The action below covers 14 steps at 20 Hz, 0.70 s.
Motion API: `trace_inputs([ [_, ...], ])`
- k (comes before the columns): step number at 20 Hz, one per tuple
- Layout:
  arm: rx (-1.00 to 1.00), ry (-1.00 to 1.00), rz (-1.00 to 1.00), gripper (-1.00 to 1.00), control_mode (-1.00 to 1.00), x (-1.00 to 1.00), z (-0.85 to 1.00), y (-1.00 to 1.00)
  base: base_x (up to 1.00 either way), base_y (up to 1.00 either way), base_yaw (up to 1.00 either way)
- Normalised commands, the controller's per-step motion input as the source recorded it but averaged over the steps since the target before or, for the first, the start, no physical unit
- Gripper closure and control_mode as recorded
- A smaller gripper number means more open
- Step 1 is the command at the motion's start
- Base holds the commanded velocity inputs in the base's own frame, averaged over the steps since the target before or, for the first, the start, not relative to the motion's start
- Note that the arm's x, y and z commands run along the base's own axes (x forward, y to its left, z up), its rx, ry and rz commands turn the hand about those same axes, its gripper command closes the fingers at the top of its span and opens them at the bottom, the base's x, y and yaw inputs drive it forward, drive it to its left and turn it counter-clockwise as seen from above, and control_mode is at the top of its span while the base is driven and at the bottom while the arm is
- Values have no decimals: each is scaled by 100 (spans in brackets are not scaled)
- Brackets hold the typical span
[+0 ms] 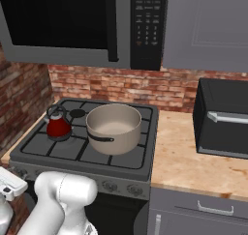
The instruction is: Pick the kettle from the counter and place it on a stove burner. Then turn the burner on.
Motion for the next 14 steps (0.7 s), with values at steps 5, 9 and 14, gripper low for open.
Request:
trace_inputs([
  [5,0,-3,0,-100,-100,20,-15,4,0,0,0],
  [9,0,0,0,100,-100,18,-2,1,0,0,0],
  [14,0,0,0,100,-100,7,0,0,0,0,0],
])
